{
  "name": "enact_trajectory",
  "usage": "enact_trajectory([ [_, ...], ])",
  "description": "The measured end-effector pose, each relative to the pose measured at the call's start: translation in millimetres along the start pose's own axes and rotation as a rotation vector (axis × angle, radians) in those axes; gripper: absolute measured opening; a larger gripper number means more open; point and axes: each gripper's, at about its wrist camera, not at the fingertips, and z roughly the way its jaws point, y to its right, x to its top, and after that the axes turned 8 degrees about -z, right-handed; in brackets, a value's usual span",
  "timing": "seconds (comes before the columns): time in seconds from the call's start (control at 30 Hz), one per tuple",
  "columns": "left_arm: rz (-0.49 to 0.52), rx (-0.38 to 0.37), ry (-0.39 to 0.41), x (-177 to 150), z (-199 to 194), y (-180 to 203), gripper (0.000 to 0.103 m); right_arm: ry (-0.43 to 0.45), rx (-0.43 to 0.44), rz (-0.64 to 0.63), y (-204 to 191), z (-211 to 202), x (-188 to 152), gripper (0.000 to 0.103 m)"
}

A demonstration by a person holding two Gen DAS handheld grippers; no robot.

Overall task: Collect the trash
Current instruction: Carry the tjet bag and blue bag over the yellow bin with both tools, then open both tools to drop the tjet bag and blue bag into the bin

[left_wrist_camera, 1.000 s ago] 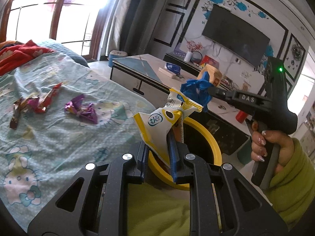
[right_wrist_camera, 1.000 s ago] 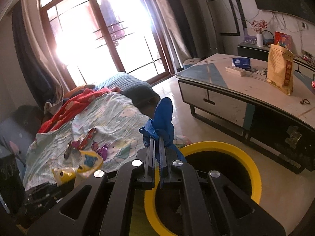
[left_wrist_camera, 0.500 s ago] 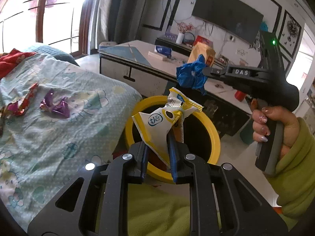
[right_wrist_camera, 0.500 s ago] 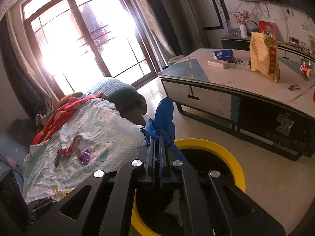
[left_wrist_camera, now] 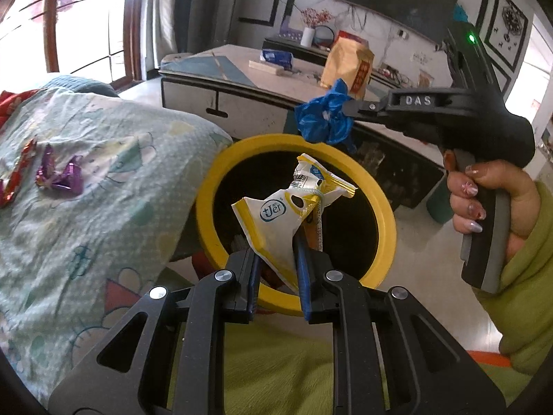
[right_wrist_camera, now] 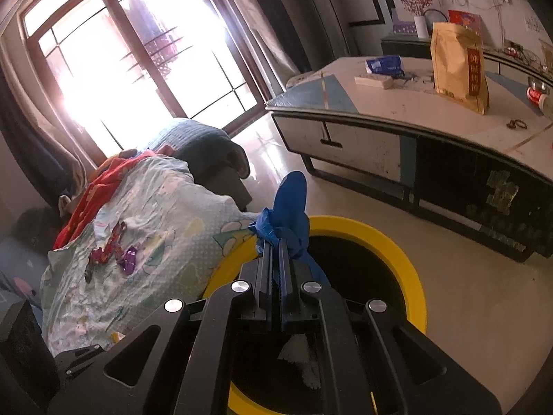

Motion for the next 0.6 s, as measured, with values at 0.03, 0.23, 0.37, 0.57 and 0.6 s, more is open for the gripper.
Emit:
enact_trajectory([
  [0.03,0.006,-0.001,-0.007,-1.1,2.8,1.7,0.013,-0.007,-0.002,0.004,1.5,2.4,-1.2,0.003],
  [0.23,0.033,-0.008,-0.047,-4.4,20.7,8.6,0.013,-0.048,0.008,0.028,11.1,13.9,-7.6,0.003],
  [0.37,0.061,-0.021,-0.061,-3.2,30.6,14.1,0.013,-0.071,0.005,0.039,15.9,20.8,-10.8,0.003],
  [0.57,0.069,-0.013,-0.089,-2.8,45.8,14.0,0.013,-0.092,-0.021,0.016,17.0,26.8,-13.6,0.004],
  [0.6,0.070,-0.013,-0.090,-3.2,46.0,14.2,0.013,-0.093,-0.020,0.018,18.1,27.4,-13.4,0.004],
])
